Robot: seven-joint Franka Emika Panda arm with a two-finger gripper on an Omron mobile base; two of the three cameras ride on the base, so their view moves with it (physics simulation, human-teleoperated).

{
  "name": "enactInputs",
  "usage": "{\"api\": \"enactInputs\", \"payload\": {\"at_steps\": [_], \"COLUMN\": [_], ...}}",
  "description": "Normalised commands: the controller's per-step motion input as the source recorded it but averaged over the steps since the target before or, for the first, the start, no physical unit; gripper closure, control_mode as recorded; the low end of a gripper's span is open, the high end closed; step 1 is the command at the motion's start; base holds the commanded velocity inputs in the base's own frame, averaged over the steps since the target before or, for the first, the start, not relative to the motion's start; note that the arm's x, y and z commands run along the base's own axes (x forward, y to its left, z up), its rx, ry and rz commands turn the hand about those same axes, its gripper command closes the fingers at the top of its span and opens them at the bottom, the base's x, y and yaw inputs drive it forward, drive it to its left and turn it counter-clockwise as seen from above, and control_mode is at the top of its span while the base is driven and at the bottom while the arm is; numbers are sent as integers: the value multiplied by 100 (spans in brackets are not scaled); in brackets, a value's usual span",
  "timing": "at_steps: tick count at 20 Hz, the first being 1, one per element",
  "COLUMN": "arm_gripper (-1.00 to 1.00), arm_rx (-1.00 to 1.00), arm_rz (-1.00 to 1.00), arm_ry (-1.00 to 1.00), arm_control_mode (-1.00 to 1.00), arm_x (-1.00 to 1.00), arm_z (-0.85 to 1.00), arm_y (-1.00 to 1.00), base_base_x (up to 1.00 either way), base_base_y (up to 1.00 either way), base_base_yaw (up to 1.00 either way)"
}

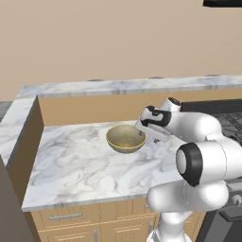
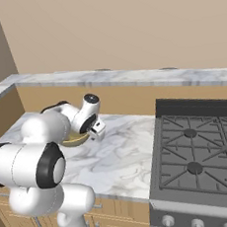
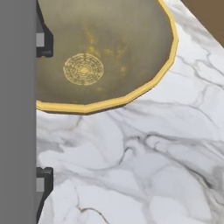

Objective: Pick the cup and bowl from the counter and place them on the counter next to the sink.

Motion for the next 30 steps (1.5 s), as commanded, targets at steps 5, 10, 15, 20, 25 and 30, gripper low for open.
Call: {"api": "enactInputs", "payload": {"at_steps": [5, 10, 15, 20, 25, 30], "arm_gripper": [-100, -100, -100, -100, -100, -100], "arm_rx": [1, 0, 0, 0, 0, 0], "arm_rz": [0, 0, 0, 0, 0, 0], "arm_ry": [0, 0, 0, 0, 0, 0], "arm_control_mode": [-100, -100, -100, -100, -100, -100], "arm_x": [12, 16, 7, 5, 6, 0], "arm_z": [-11, -16, -25, -17, -4, 0], "arm_y": [15, 13, 4, 5, 14, 7], "base_base_x": [0, 0, 0, 0, 0, 0], "base_base_y": [0, 0, 0, 0, 0, 0], "base_base_yaw": [0, 0, 0, 0, 0, 0]}}
